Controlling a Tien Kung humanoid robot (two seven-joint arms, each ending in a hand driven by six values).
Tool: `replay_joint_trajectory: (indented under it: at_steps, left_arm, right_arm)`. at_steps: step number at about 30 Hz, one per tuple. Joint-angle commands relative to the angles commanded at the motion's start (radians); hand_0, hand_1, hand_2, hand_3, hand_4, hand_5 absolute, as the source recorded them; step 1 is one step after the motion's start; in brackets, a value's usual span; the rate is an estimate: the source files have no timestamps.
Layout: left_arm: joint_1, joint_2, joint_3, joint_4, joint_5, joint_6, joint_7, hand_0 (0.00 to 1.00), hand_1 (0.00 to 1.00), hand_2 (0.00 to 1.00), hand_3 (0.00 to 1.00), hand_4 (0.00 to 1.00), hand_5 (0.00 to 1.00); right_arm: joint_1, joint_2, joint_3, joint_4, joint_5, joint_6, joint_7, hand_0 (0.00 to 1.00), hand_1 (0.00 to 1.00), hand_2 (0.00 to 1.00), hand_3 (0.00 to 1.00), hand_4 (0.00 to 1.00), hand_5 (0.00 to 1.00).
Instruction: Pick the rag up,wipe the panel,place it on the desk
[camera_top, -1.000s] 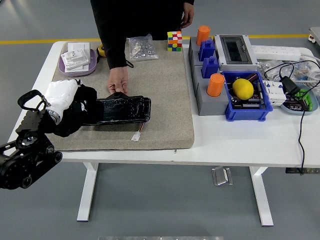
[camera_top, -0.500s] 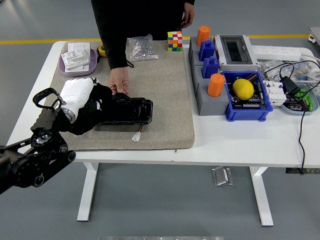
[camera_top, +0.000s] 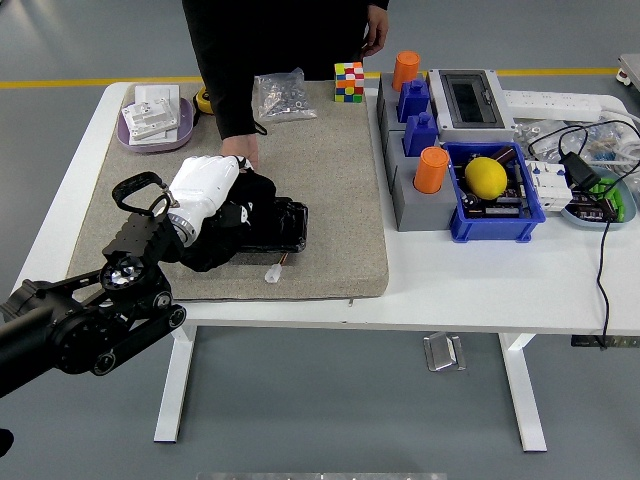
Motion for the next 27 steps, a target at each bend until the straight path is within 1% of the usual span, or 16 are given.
replay_joint_trajectory:
  at_steps: [5, 15, 22, 27]
  left_arm:
    - [-0.017, -0.015, 0.033, -0.02, -0.007, -0.007, 0.004, 0.228, 0.263, 0.503, 0.336, 0.211, 0.002]
    - [-0.034, -0.028, 0.13, -0.052, -0.025, -0.016, 0.01, 0.227, 0.263, 0.503, 0.336, 0.214, 0.002]
    - [-0.04, -0.027, 0.138, -0.059, -0.026, -0.016, 0.01, 0.228, 0.263, 0.502, 0.336, 0.216, 0.002]
    - [-0.04, -0.029, 0.14, -0.077, -0.028, -0.014, 0.008, 0.229, 0.263, 0.502, 0.336, 0.217, 0.002]
  right_arm:
    - [0.0, -0.001, -0.008, 0.0, 0.004, 0.001, 0.002, 0.718, 0.633, 0.678, 0.586, 0.978, 0.554]
    - [-0.001, -0.005, -0.016, 0.0, 0.009, 0.002, 0.002, 0.718, 0.633, 0.678, 0.587, 0.978, 0.554]
    - [-0.001, -0.007, -0.017, 0.0, 0.009, 0.001, 0.001, 0.718, 0.633, 0.678, 0.586, 0.978, 0.555]
    - [-0.001, -0.006, -0.015, 0.0, 0.007, 0.001, 0.001, 0.718, 0.633, 0.678, 0.586, 0.978, 0.554]
